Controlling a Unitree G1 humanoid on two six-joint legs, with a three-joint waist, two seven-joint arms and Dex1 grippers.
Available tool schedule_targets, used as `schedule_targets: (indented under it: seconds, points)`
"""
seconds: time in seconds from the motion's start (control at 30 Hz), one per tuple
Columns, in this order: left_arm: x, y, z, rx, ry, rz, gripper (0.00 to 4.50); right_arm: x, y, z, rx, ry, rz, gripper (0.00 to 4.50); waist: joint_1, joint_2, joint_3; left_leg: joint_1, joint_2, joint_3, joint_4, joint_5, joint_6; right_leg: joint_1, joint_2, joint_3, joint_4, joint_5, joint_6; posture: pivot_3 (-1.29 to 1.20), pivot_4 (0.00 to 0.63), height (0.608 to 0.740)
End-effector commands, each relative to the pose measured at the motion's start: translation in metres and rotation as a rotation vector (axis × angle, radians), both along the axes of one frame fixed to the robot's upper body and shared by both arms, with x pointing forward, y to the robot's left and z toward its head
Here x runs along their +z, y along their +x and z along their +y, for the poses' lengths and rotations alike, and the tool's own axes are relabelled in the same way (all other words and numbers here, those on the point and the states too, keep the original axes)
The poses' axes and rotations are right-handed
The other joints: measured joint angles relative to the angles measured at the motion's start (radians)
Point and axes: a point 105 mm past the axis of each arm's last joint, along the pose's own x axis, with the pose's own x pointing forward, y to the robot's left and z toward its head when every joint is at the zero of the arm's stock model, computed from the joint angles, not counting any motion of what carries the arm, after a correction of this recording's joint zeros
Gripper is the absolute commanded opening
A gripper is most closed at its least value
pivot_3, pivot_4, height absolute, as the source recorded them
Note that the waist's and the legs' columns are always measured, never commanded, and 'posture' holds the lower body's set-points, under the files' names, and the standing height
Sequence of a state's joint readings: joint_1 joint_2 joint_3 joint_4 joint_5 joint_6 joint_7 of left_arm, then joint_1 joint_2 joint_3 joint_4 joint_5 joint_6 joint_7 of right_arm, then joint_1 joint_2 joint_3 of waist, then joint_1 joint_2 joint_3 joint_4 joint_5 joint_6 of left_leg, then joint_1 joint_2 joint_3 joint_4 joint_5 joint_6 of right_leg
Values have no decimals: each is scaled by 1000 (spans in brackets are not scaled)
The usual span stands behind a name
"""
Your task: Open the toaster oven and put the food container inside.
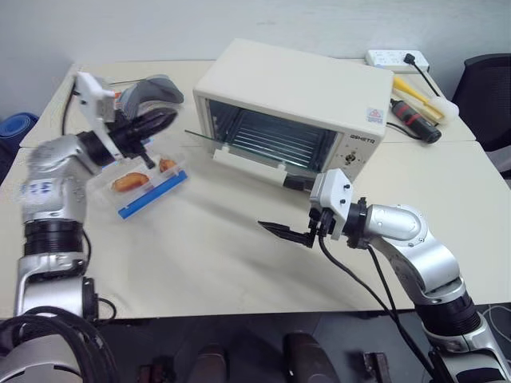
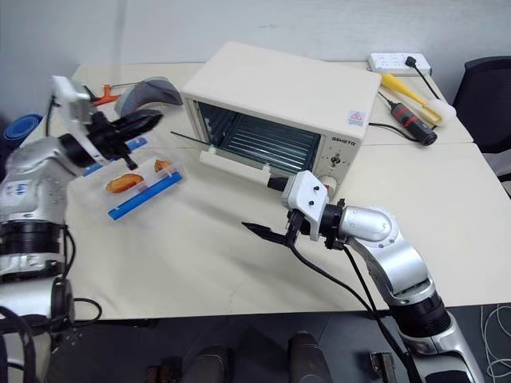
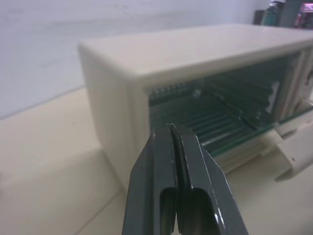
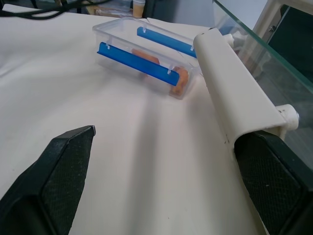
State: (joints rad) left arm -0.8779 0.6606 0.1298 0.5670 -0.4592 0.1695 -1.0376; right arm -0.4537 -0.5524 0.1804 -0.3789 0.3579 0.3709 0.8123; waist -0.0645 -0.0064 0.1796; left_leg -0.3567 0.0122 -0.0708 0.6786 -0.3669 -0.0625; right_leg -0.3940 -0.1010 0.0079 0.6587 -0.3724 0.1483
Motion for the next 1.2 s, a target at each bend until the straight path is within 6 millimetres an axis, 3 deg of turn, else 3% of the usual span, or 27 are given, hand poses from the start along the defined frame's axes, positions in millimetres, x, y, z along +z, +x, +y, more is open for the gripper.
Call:
schedule_targets:
  seconds: [0.03,0.3,0.4,0.5,0.6,0.73,0.93,1.13,1.2]
  points:
    - [4,3,-4,-34,57,-43,55,8,-5,0,-6,21,-49,4500,0,0,0,0,0,0,0,0,0,0,0,-1,0,0,0,0,150,740]
    - [-1,8,-12,-90,43,-43,55,-1,-17,-34,-110,16,-112,4500,17,-1,0,-1,-4,-2,1,0,0,1,-6,-5,1,0,0,0,150,740]
    - [-3,6,-13,-127,45,-38,55,0,-25,-56,-203,46,-185,4500,20,-1,0,-1,-5,-2,1,0,1,2,-8,-6,1,0,0,0,150,740]
    - [-6,0,-20,-209,76,-52,55,-12,-39,-91,-317,16,-176,4500,35,-1,1,-1,-7,-2,1,-1,1,2,-8,-6,2,0,1,0,150,740]
    - [-22,-8,-29,-287,194,-48,55,-30,-59,-120,-384,-53,-132,4500,44,-2,1,-1,-9,-2,1,-1,3,3,-11,-6,2,1,1,0,150,740]
    - [-53,-18,-32,-341,390,-7,55,-40,-78,-143,-445,-89,-100,4500,45,-2,1,-1,-14,-2,2,0,7,6,-14,-6,-1,2,5,0,150,740]
    - [-69,-26,-31,-280,479,16,55,-36,-81,-152,-487,-76,-122,4500,51,-2,1,5,-13,-3,3,-1,9,16,-14,-6,-7,4,8,0,150,740]
    - [-82,-36,-33,-204,456,51,55,-37,-72,-139,-443,-9,-114,4500,49,-1,1,5,-13,-3,2,-1,9,16,-14,-6,-7,4,8,0,150,740]
    - [-72,-51,-30,-210,356,54,55,-38,-68,-132,-399,30,-78,4500,39,-1,1,5,-13,-4,2,-1,9,16,-14,-6,-7,4,8,0,150,740]
